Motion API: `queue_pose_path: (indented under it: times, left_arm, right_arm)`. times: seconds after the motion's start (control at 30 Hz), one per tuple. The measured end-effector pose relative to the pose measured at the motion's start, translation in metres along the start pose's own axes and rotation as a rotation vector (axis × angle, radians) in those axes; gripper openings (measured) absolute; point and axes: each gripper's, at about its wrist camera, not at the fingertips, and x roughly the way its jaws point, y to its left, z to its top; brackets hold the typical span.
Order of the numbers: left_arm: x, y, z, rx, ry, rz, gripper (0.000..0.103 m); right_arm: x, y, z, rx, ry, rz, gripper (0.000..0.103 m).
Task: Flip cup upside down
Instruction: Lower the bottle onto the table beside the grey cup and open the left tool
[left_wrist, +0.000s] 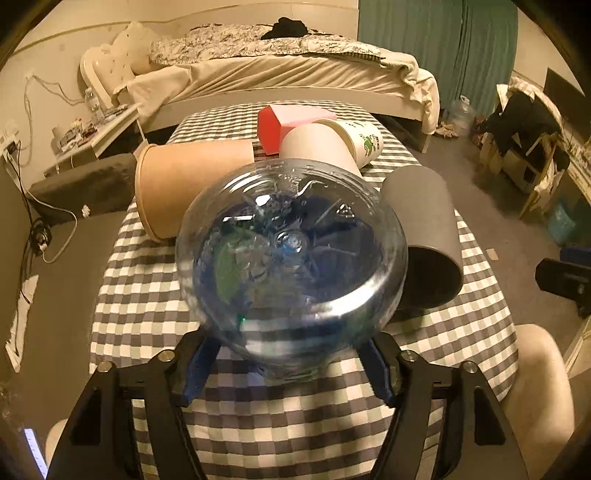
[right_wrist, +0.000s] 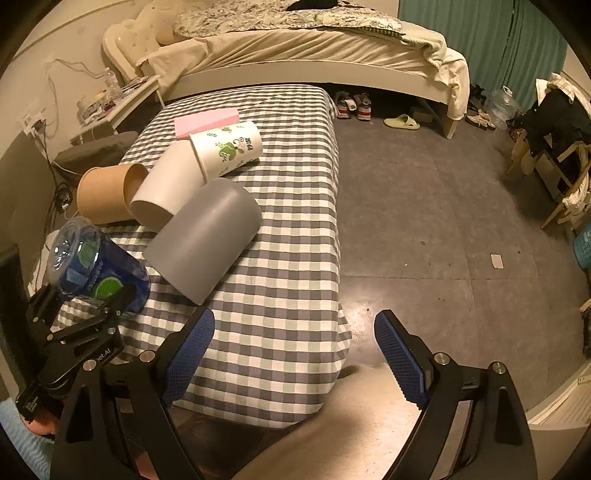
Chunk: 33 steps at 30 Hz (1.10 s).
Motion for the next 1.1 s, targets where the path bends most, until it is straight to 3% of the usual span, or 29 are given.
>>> queue_pose_path:
  times: [0.1, 0.37, 0.7, 0.8, 0.93, 1.1]
  left_arm:
    - [-0.007, -0.001, 0.001, 0.000, -0.018, 0.000, 0.088]
    - [-0.041, -0.004, 0.004, 0.018, -0.083, 0.022, 0.089]
    - [-0.112, 0.031, 0.003, -0.055, -0.241, 0.029, 0.093]
    - [-0.128, 0.040, 0.002, -0.078, -0.275, 0.027, 0.103]
    - [-0.145, 0.052, -0.002, -0.102, -0.305, 0.014, 0.103]
    - [-0.154, 0.060, -0.010, -0.110, -0.317, 0.015, 0.103]
  right_arm:
    - [-0.004, 0.003, 0.000, -0.007, -0.006, 0.002, 0.088]
    - [-0.029, 0.005, 0.000, -0.010, -0.068, 0.007, 0.088]
    - [-0.066, 0.020, -0.008, -0.021, -0.208, 0.018, 0.089]
    - [-0.076, 0.028, -0.013, -0.023, -0.247, 0.016, 0.095]
    - [-0.086, 0.040, -0.021, -0.019, -0.278, 0.017, 0.103]
    - [-0.091, 0.054, -0.033, -0.029, -0.301, 0.005, 0.103]
